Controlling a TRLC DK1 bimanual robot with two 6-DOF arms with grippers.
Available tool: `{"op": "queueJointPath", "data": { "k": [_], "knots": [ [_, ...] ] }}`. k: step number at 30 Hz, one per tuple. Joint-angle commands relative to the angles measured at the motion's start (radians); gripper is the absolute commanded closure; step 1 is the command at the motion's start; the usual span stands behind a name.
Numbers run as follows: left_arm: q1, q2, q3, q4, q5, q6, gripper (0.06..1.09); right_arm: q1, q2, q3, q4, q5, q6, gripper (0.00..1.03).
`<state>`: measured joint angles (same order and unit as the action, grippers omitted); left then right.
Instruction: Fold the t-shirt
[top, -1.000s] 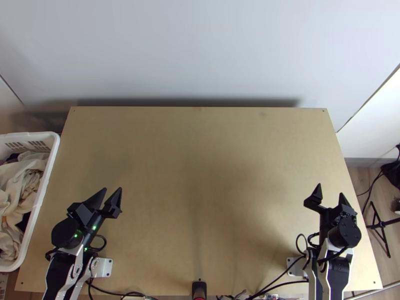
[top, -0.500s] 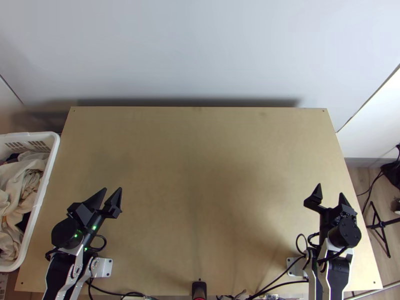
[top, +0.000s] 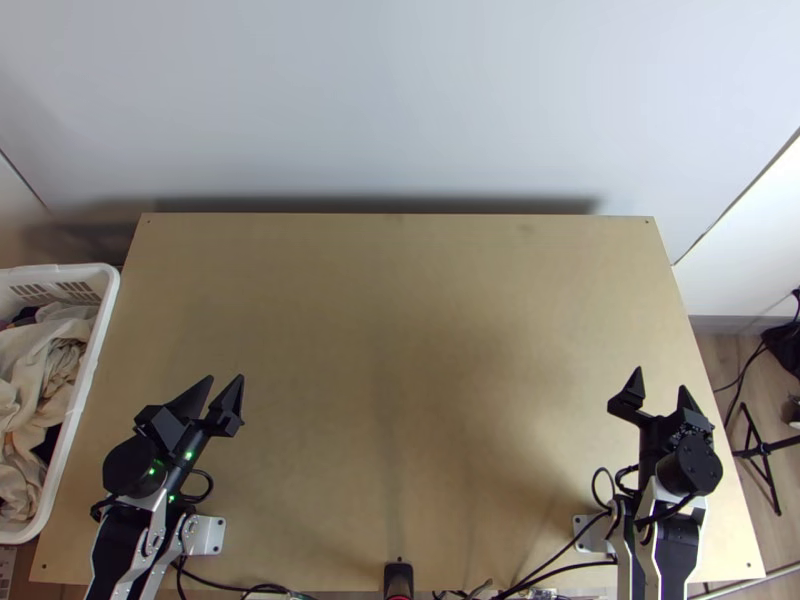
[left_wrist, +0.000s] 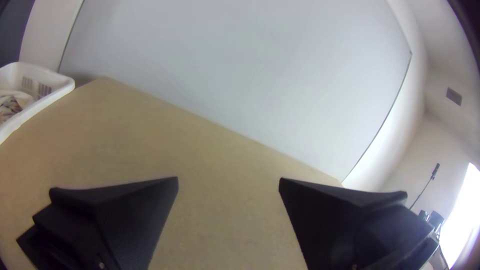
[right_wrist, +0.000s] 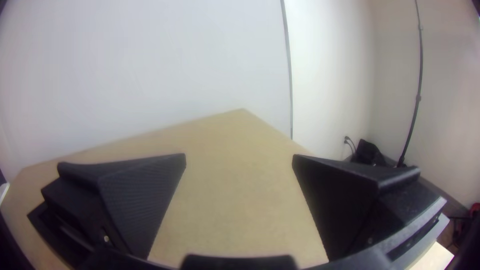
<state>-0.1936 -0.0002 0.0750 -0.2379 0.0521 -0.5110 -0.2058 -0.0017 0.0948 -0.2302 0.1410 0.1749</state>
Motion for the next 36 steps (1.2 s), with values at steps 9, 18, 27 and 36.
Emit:
{"op": "queueJointPath", "data": {
  "k": [9,18,27,36],
  "knots": [
    [0.040,-0.001,0.000,-0.011,-0.070,0.049,0.11,0.000,0.000,0.000,0.000,0.000,0.000,0.04],
    [0.115,-0.001,0.002,0.008,-0.331,0.267,0.11,0.000,0.000,0.000,0.000,0.000,0.000,0.04],
    [0.105,-0.001,0.002,0.055,-0.324,0.465,0.11,0.000,0.000,0.000,0.000,0.000,0.000,0.04],
    [0.054,-0.001,0.002,0.043,-0.144,0.660,0.11,0.000,0.000,0.000,0.000,0.000,0.000,0.04]
  ]
}}
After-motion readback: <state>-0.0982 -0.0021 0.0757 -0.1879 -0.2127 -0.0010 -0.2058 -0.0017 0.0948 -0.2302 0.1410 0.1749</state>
